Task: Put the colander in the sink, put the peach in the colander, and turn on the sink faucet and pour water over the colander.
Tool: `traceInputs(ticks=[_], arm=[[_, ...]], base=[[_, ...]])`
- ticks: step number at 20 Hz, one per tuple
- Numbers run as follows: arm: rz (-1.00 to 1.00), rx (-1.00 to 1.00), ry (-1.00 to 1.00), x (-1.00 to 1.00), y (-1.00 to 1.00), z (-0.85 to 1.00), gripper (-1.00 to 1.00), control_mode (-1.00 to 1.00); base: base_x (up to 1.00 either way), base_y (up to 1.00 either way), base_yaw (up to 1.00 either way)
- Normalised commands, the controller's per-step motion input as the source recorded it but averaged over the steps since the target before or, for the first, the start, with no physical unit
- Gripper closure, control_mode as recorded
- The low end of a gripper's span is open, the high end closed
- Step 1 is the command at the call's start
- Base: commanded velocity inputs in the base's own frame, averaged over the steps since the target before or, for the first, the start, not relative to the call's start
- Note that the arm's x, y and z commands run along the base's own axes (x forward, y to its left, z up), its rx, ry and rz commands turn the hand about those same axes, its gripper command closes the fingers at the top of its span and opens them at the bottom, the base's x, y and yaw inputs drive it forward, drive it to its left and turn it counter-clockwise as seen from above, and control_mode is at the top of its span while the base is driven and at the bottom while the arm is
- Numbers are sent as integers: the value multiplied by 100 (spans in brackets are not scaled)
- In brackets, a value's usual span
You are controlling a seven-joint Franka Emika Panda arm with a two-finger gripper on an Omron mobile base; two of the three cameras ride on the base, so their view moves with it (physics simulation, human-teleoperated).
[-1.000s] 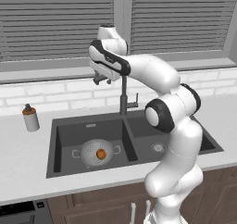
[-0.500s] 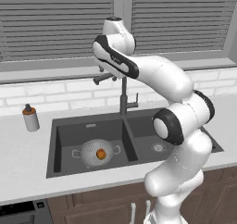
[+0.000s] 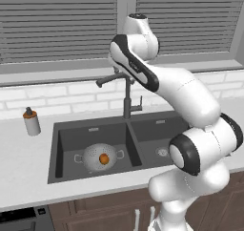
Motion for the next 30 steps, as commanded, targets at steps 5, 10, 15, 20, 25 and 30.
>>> traceInputs(ticks=[5,10,15,20,25,30], arm=[[39,2,-4,-76,-53,0,-100,-100],[65,0,-5,-58,-57,-12,-100,-100],[71,-4,-8,-38,-59,-11,-100,-100],[55,-24,-16,-16,-50,-18,-100,-100],[37,-32,-19,0,-37,-29,-100,-100],[21,-20,-49,-2,-41,-23,-100,-100]], base=[[0,0,0],[0,0,0],[0,0,0],[0,0,0],[0,0,0],[0,0,0]])
